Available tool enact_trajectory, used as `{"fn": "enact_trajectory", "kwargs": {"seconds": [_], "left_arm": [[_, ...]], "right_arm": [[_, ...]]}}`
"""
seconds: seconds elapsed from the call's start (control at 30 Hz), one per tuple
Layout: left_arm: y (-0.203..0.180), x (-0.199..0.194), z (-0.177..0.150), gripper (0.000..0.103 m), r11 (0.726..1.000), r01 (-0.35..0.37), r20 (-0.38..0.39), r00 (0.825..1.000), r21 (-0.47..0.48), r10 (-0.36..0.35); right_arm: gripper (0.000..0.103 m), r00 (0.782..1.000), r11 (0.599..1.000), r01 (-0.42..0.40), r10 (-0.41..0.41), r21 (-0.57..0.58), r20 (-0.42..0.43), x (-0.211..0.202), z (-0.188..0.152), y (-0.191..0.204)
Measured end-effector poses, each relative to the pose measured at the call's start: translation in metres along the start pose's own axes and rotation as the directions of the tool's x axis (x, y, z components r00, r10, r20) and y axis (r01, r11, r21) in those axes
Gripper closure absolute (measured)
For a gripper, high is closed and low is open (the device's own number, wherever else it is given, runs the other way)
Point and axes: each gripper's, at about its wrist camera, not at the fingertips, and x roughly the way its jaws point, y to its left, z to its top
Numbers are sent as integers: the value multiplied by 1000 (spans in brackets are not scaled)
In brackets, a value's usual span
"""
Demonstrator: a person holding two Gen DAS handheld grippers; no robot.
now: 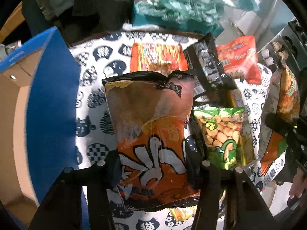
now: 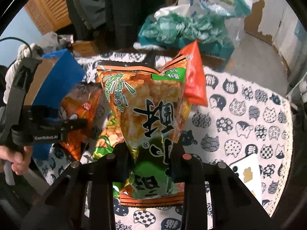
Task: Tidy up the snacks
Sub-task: 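Grasp the orange chip bag with left tool while right tool grasps green-labelled bag, then carry both bags into the cardboard box and open both tools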
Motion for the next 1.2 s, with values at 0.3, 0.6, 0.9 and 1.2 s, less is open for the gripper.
{"fn": "enact_trajectory", "kwargs": {"seconds": [0.3, 0.6, 0.9, 1.2], "left_arm": [[1, -80, -23, 49, 999, -16, 134, 991, 40, 10], [59, -151, -30, 49, 999, -35, 220, 975, -1, 34], [151, -161, -30, 49, 984, -134, 210, 965, -116, 157], [220, -132, -47, 49, 960, -176, 146, 967, -218, 211]], "right_arm": [[74, 997, 1000, 7, -5, -28, 74, -38, 16, 34], [74, 990, 991, -90, 99, -100, 96, -57, 46, 106], [74, 976, 972, -194, 205, -135, 71, -27, 92, 193], [74, 967, 956, -255, 255, -144, -16, 28, 118, 277]]}}
